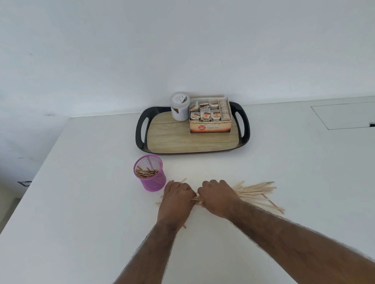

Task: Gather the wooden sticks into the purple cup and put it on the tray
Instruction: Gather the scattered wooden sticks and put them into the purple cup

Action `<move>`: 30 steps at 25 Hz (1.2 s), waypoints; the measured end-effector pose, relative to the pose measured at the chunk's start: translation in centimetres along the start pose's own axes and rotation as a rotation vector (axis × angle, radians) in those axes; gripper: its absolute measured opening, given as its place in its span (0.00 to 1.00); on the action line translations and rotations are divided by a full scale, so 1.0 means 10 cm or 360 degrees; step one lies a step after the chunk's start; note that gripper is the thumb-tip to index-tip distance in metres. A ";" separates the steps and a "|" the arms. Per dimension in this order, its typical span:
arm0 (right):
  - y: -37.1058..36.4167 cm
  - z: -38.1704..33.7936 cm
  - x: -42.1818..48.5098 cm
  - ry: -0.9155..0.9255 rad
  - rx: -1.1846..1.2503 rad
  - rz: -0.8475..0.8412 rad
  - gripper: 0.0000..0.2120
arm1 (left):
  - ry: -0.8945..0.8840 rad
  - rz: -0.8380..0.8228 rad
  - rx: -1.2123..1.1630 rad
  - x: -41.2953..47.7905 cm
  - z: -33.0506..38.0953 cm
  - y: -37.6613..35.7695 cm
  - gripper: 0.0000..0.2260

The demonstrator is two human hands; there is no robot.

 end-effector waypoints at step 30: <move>0.13 0.40 0.01 0.0037 0.0362 0.0204 0.07 | 0.0716 0.0273 -0.0566 -0.07 -0.22 0.19 0.16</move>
Point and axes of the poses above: each hand's wrist, its own x-axis towards the middle knuckle, its own y-axis out of the back of the hand, z = x × y, the point moved 7 cm from there along x, towards the middle knuckle, and after that the axes turned 11 degrees about z, right-handed, at the moved point
